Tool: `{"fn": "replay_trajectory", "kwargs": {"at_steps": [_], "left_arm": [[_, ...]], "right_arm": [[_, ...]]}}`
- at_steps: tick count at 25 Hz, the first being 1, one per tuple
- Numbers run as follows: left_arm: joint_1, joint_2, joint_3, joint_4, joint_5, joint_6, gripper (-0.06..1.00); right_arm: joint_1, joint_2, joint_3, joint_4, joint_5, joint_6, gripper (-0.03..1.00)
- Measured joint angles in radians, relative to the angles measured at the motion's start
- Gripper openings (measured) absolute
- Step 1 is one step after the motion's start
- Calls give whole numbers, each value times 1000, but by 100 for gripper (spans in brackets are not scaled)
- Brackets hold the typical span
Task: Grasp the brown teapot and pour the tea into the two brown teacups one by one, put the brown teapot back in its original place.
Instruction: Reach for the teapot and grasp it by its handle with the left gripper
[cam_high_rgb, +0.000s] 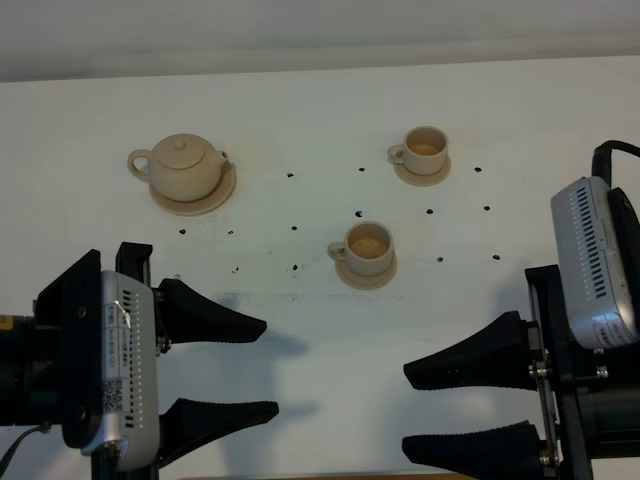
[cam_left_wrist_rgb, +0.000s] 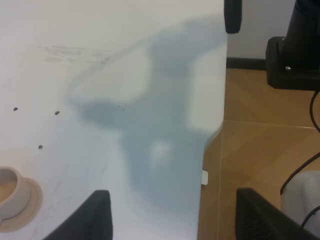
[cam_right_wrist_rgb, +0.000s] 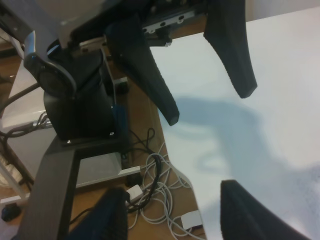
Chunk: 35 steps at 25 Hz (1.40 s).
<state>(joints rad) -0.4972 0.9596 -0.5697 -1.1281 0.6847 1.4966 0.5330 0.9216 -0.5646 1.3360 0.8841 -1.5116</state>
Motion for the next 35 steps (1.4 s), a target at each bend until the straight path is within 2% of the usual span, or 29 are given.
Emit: {"fn": "replay_trajectory", "kwargs": {"at_steps": [11,15,19,22,29,32,35], "left_arm": [[0,0,0,4,-23,0,51],[0,0,0,8,-144,-55,51],[9,0,0,86,-305,-184,51],[55,0,0,161,-339,-282,51],[194,-3,-15,184,-339,-364,51],[260,-23,-19,186,-340,-378,51],[349,-70,-21,186,-342,-385,51]], "right_arm": [[0,0,0,0,-12,0,44],[-4,-3,0,-35,-120,67,44],[-64,-39,0,-173,-236,233,41],[-123,-82,0,-245,-276,332,38],[-241,-105,-2,-307,-282,445,36],[-283,-105,-32,-389,-287,540,36],[-330,-105,-60,-517,-291,670,36]]}}
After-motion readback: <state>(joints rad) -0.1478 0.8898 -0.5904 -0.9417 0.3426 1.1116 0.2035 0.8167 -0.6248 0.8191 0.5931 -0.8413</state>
